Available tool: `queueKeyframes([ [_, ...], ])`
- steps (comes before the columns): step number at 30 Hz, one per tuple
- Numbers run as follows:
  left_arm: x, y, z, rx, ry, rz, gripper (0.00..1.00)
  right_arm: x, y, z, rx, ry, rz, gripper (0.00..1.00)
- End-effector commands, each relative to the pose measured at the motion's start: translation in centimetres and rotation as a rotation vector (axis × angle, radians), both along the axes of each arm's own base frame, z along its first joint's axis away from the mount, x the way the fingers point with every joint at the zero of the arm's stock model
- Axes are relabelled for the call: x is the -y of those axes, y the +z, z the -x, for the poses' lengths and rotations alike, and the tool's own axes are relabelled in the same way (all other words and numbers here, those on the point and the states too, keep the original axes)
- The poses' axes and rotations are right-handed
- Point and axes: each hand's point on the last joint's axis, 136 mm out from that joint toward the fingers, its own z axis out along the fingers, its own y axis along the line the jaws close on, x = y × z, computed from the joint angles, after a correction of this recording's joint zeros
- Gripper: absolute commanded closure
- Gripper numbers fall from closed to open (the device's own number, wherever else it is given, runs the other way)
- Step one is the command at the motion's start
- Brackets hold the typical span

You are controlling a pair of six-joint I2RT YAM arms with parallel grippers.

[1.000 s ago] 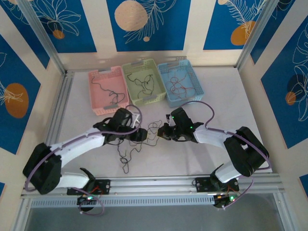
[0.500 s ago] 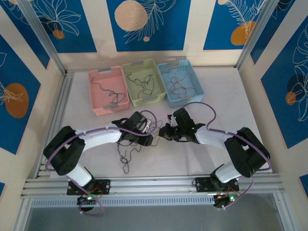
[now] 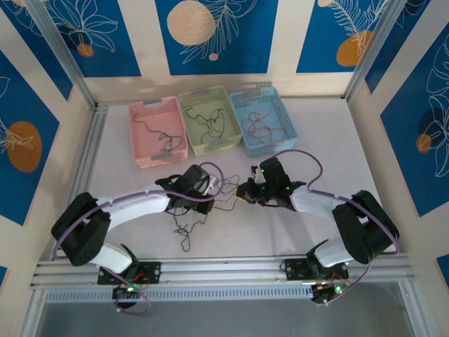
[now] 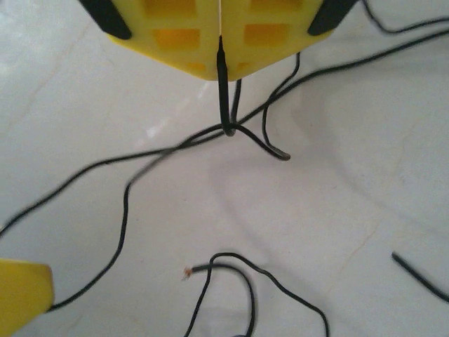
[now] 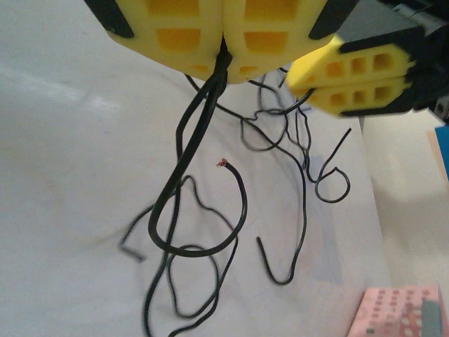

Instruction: Untangle the cables

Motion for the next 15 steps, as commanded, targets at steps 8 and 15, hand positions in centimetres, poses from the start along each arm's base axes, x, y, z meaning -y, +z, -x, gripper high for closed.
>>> queueKeyframes([
  [8, -1.9, 1.7, 0.8, 0.054, 0.045, 0.003, 1.00, 7.7, 2.8, -1.3, 0.079, -0.221, -0.051, 1.00],
  [15, -2.5, 3.5, 0.7, 0.094, 0.083, 0.031, 1.00, 10.9, 2.1, -1.6, 0.040, -0.332, -0.086, 1.00],
])
